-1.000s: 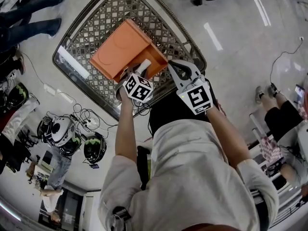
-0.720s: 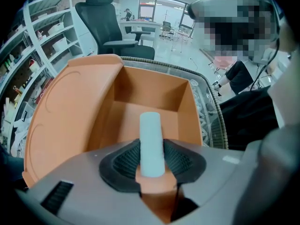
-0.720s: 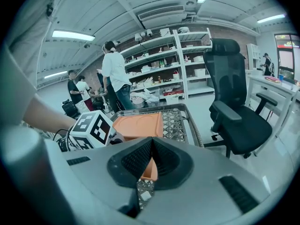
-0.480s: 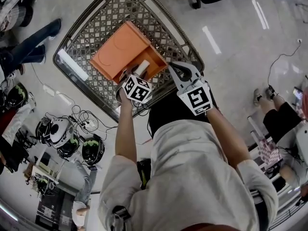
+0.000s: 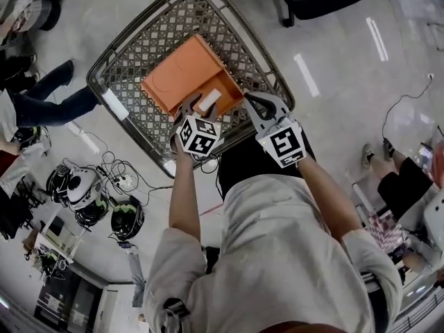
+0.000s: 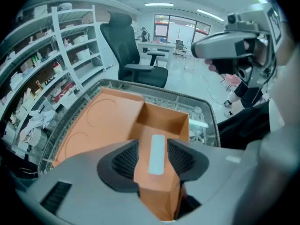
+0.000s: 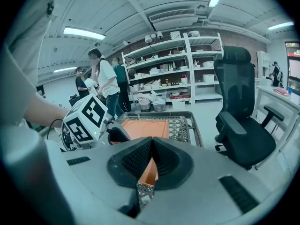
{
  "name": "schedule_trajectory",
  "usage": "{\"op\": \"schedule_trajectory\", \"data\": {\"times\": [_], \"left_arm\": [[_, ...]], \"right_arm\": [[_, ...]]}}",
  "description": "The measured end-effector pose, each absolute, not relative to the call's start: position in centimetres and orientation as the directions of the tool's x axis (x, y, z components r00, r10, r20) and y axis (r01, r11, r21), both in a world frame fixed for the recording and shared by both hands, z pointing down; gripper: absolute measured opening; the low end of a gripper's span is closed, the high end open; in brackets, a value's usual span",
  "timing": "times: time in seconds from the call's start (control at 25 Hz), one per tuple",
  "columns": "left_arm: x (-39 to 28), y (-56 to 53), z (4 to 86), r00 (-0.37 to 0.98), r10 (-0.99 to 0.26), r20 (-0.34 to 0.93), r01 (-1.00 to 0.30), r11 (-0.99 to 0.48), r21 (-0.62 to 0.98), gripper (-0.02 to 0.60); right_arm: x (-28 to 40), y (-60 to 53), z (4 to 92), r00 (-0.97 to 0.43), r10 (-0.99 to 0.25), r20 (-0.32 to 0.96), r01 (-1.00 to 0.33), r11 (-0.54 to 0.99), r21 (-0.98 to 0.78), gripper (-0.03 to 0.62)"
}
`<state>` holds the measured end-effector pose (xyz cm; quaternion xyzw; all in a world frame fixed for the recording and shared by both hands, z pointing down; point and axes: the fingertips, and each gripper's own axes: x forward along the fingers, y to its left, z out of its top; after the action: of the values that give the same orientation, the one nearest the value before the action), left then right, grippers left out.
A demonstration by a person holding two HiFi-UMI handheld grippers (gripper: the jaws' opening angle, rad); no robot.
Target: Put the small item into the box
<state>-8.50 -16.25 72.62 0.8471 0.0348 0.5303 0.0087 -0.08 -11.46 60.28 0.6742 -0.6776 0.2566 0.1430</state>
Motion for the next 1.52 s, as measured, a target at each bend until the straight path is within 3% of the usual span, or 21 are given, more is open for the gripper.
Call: {"op": "schedule_trajectory", "data": {"times": [0.12,0.28,0.44,0.64,0.84,1.16,1.52], "left_arm": [[-8.5,-16.3,70.1,0.499,0.024,0.866,0.002,-1.000,0.027,0.187],[-9.4,-16.5,66.9,0.575,-0.054,0.816,-0.080,-0.997,-0.010,0.073],[-10.3,-17.1,64.2,0.636,-0.114,0.763,-0.174,-0.985,-0.002,0.011],[-11.2,-17.6,62.0,0.672,-0.192,0.716,-0.300,-0.954,0.025,0.008],[-12.0,-18.1,59.0,0.719,-0.286,0.634,-0.491,-0.854,0.172,0.008],[-13.6,-18.3,53.3,0.686,-0.519,0.509,-0.651,-0.751,0.111,0.006],[-14.6,-17.2,47.6,0.600,-0.702,0.383,-0.772,-0.633,0.048,0.006]], "right_arm": [[-0.8,-11.8,59.3,-0.073,-0.846,0.529,-0.990,-0.004,-0.144,0.003],[-2.3,-12.3,58.1,-0.104,-0.853,0.511,-0.990,0.040,-0.135,0.003],[-3.8,-13.5,57.2,-0.145,-0.849,0.508,-0.987,0.088,-0.135,0.003],[-5.2,-14.7,56.8,-0.205,-0.841,0.501,-0.978,0.161,-0.130,0.003],[-5.7,-15.3,55.9,-0.241,-0.839,0.488,-0.971,0.207,-0.122,0.003],[-6.6,-16.0,52.6,-0.313,-0.849,0.426,-0.948,0.308,-0.082,0.003],[-6.7,-15.3,47.7,-0.408,-0.851,0.332,-0.909,0.412,-0.061,0.003]]}}
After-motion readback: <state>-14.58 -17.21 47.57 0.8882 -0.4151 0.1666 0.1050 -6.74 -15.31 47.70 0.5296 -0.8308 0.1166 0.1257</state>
